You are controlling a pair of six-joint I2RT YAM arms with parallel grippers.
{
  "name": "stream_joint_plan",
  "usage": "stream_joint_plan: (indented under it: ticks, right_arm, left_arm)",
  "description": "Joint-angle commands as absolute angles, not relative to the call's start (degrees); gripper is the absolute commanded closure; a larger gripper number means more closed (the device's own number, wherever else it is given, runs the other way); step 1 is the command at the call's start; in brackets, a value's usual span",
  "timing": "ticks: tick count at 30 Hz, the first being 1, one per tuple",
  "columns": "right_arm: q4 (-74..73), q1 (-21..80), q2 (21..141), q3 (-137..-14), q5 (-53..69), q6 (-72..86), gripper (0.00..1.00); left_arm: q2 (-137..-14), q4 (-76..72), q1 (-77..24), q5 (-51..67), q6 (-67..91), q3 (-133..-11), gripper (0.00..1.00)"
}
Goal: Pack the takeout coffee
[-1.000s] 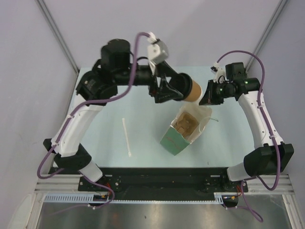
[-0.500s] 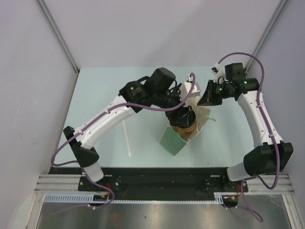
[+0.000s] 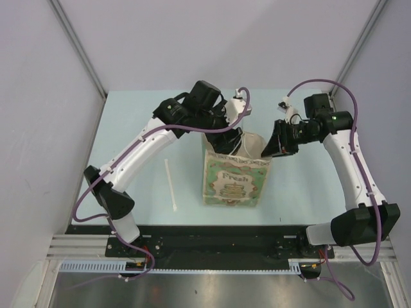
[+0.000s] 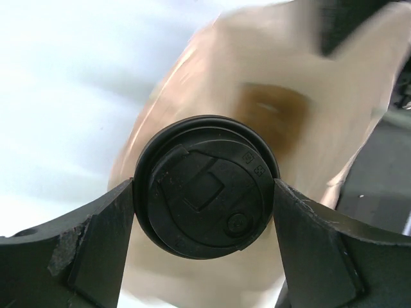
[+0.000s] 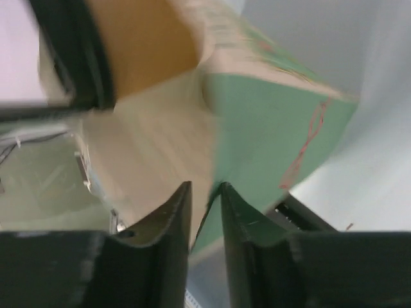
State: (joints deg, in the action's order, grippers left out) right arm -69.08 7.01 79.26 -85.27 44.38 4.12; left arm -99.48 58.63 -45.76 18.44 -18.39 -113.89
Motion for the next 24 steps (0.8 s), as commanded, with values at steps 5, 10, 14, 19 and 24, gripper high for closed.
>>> stream_joint_plan:
  ticks: [5,10,14,19,24]
  right_arm:
    - [-69.09,8.44,75.49,-86.74,45.54,-4.12,0.29]
    - [-63.55,9.93,78.92,-92.09,39.21,-5.80,0.23]
    - [-60.65,15.45,80.24,-92.99,36.93,-6.77,0.21]
    - [-57.92,23.36,80.33,-92.29,33.66,-7.21,0.21]
    - [-57.57,24.26,79.80,-91.23,33.57,-8.88,0.21]
  left_arm:
    - [-92.21,57.75,-45.53,25.31,-24.52,-107.76,0.59]
    - [-87.63,55.64,-46.05,26.28,-25.14,-99.34,0.60]
    - [-84.12,53.35,-46.05,24.70,-25.05,-95.10,0.59]
    - [-82.88,52.30,-46.05,22.94,-23.30,-93.17,0.60]
    - [-81.04,50.10,-46.05,22.59,-21.45,-90.18,0.60]
